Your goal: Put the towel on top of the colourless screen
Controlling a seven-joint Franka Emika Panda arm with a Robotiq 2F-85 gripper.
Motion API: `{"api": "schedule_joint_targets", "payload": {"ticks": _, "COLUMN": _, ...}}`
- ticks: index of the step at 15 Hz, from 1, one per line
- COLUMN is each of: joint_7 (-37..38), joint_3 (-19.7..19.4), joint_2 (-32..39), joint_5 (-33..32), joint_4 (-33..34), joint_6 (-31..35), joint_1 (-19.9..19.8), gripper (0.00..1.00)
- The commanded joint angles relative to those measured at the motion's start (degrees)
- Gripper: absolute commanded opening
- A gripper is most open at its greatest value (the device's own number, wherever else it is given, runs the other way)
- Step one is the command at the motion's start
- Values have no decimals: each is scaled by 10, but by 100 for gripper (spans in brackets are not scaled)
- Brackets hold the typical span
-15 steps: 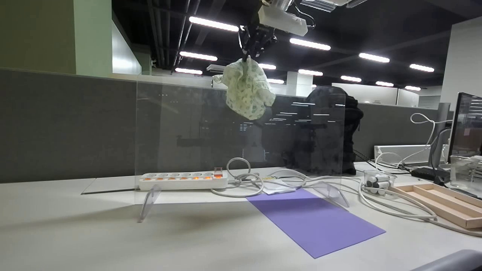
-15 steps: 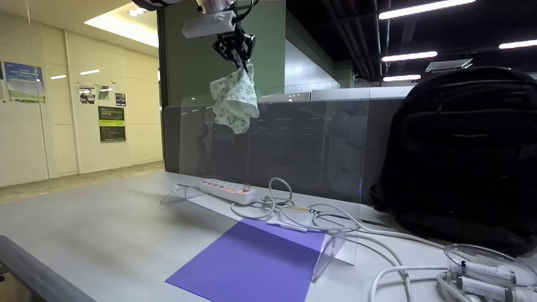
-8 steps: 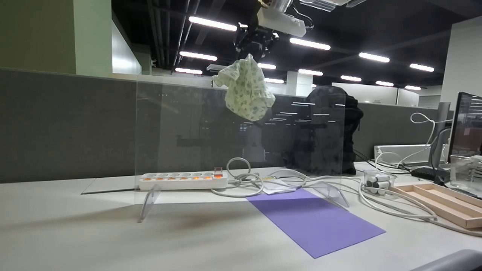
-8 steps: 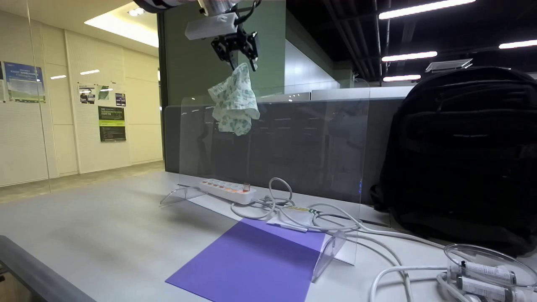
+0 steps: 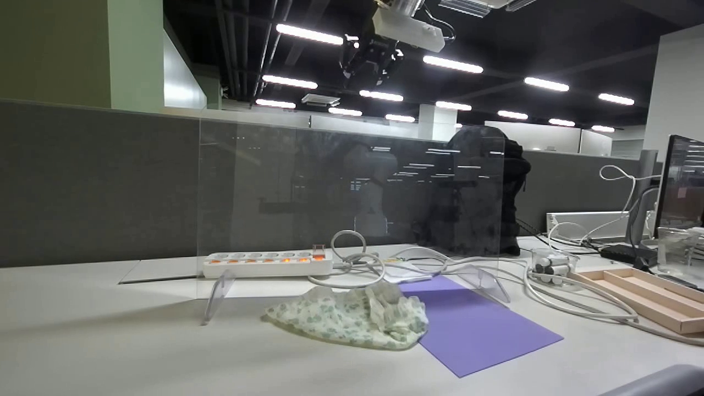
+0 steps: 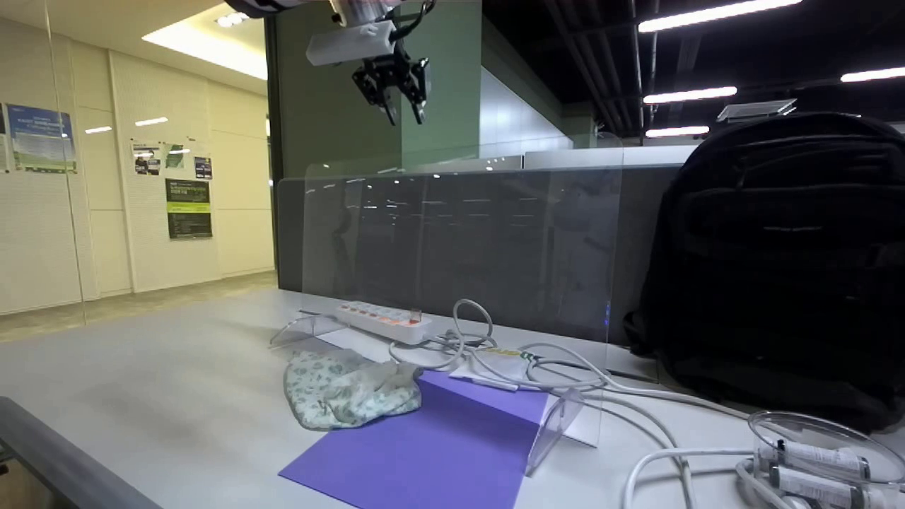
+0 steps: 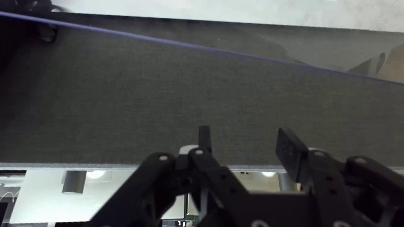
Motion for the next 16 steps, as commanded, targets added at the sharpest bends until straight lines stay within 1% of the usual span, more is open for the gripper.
{"api": "schedule_joint_targets", "payload": {"ticks": 1, "joint_7": -11, "joint_3": 0, "joint_2": -17, "joint_5": 2, "joint_4": 1, "joint_6": -62, "joint_1": 15, "gripper": 27}}
{"api": "schedule_joint_targets", "payload": {"ticks": 3, "joint_7": -23, "joint_3": 4, "joint_2": -31, "joint_5": 0, "joint_4": -11, "joint_6": -94, "joint_1": 25, "gripper": 12}}
{"api": "schedule_joint_targets", "payload": {"ticks": 4, "joint_7": -25, "joint_3": 7, "joint_2": -40, "joint_5": -6, "joint_4": -15, "joint_6": -114, "joint_1": 28, "gripper": 56}}
{"api": "schedule_joint_targets", "payload": {"ticks": 5, "joint_7": -19, "joint_3": 2, "joint_2": -13, "joint_5": -3, "joint_4": -2, "joint_6": -83, "joint_1": 25, "gripper": 27}}
{"api": "schedule_joint_targets", "payload": {"ticks": 6, "joint_7": -21, "joint_3": 5, "joint_2": -19, "joint_5": -3, "joint_4": -3, "joint_6": -97, "joint_1": 28, "gripper": 28}}
{"api": "schedule_joint_targets", "payload": {"ticks": 8, "joint_7": -22, "joint_3": 7, "joint_2": -27, "joint_5": -3, "joint_4": -7, "joint_6": -106, "joint_1": 30, "gripper": 39}}
{"api": "schedule_joint_targets", "payload": {"ticks": 9, "joint_7": -23, "joint_3": 7, "joint_2": -29, "joint_5": -3, "joint_4": -9, "joint_6": -106, "joint_1": 30, "gripper": 48}}
{"api": "schedule_joint_targets", "payload": {"ticks": 10, "joint_7": -24, "joint_3": 7, "joint_2": -30, "joint_5": -3, "joint_4": -10, "joint_6": -106, "joint_1": 30, "gripper": 52}}
{"api": "schedule_joint_targets", "payload": {"ticks": 11, "joint_7": -25, "joint_3": 7, "joint_2": -30, "joint_5": -3, "joint_4": -10, "joint_6": -106, "joint_1": 30, "gripper": 81}}
{"api": "schedule_joint_targets", "payload": {"ticks": 12, "joint_7": -29, "joint_3": 5, "joint_2": -27, "joint_5": 1, "joint_4": -2, "joint_6": -114, "joint_1": 30, "gripper": 81}}
{"api": "schedule_joint_targets", "payload": {"ticks": 13, "joint_7": -38, "joint_3": 6, "joint_2": -28, "joint_5": 5, "joint_4": -4, "joint_6": -123, "joint_1": 34, "gripper": 84}}
{"api": "schedule_joint_targets", "payload": {"ticks": 15, "joint_7": -68, "joint_3": 7, "joint_2": -30, "joint_5": 31, "joint_4": -14, "joint_6": -151, "joint_1": 47, "gripper": 98}}
{"api": "schedule_joint_targets", "payload": {"ticks": 16, "joint_7": -82, "joint_3": 8, "joint_2": -32, "joint_5": 45, "joint_4": -22, "joint_6": -168, "joint_1": 53, "gripper": 99}}
